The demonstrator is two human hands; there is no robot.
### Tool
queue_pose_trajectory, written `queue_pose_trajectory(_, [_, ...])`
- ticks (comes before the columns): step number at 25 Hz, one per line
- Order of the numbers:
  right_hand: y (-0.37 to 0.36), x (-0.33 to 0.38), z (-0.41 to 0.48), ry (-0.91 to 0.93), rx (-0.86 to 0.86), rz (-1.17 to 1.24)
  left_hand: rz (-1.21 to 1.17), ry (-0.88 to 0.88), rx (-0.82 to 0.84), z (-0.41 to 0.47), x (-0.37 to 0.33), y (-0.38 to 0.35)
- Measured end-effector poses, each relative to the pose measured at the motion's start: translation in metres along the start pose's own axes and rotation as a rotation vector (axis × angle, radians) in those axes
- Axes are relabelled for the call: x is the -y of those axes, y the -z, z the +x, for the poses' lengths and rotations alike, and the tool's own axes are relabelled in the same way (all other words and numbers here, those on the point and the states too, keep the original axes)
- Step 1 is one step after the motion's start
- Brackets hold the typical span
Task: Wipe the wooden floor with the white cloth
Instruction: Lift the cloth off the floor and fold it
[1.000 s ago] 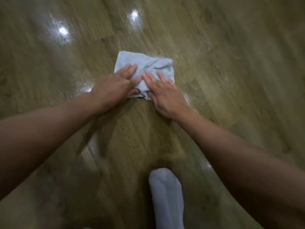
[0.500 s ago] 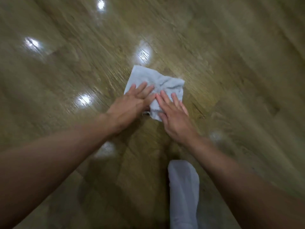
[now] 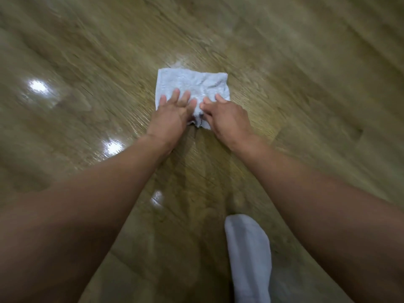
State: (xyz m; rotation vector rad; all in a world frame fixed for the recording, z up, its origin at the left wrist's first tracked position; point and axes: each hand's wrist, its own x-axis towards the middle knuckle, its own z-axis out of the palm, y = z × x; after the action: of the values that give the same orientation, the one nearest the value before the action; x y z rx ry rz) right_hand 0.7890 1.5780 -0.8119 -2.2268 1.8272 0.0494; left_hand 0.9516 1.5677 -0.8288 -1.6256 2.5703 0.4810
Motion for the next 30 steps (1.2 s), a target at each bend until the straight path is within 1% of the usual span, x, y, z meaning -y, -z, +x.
queue_pose_trajectory(4, [0.025, 0.003, -0.003, -0.027, 0.088, -0.004, -0.047, 0.008, 0.087, -0.008, -0.012, 0.017])
queue_pose_trajectory(6, [0.044, 0.010, -0.017, -0.065, 0.097, 0.062, -0.193, 0.087, 0.106, -0.020, -0.020, 0.037])
queue_pose_trajectory(8, [0.073, 0.019, -0.030, -0.124, 0.084, 0.193, -0.392, 0.200, 0.073, -0.032, -0.029, 0.066])
queue_pose_trajectory(12, [0.167, 0.040, -0.045, -0.219, 0.056, 0.382, -0.529, 0.254, -0.086, -0.055, -0.053, 0.162])
queue_pose_trajectory(15, [0.242, 0.051, -0.058, -0.246, 0.067, 0.494, -0.582, 0.314, -0.103, -0.070, -0.071, 0.241])
queue_pose_trajectory(18, [0.349, 0.066, -0.074, -0.302, -0.030, 0.703, -0.629, 0.351, -0.122, -0.086, -0.098, 0.348])
queue_pose_trajectory(20, [0.436, 0.074, -0.087, -0.369, -0.092, 0.857, -0.708, 0.351, -0.129, -0.097, -0.121, 0.439])
queue_pose_trajectory(22, [0.525, 0.080, -0.098, -0.423, -0.095, 1.020, -0.846, 0.319, -0.085, -0.105, -0.143, 0.537])
queue_pose_trajectory(23, [0.567, 0.081, -0.101, -0.450, -0.093, 1.098, -0.889, 0.290, -0.034, -0.107, -0.152, 0.581])
queue_pose_trajectory(25, [0.654, 0.078, -0.102, -0.477, -0.133, 1.295, -0.808, 0.191, 0.027, -0.103, -0.169, 0.669])
queue_pose_trajectory(26, [0.697, 0.072, -0.108, -0.464, -0.169, 1.418, -0.771, 0.178, 0.011, -0.100, -0.181, 0.712])
queue_pose_trajectory(27, [0.739, 0.066, -0.113, -0.407, -0.215, 1.536, -0.810, 0.184, -0.030, -0.096, -0.193, 0.758])
queue_pose_trajectory(28, [0.773, 0.060, -0.120, -0.328, -0.243, 1.624, -0.948, 0.200, -0.046, -0.095, -0.204, 0.802])
queue_pose_trajectory(30, [0.824, 0.055, -0.137, -0.210, -0.180, 1.687, -1.318, 0.225, -0.039, -0.095, -0.224, 0.873])
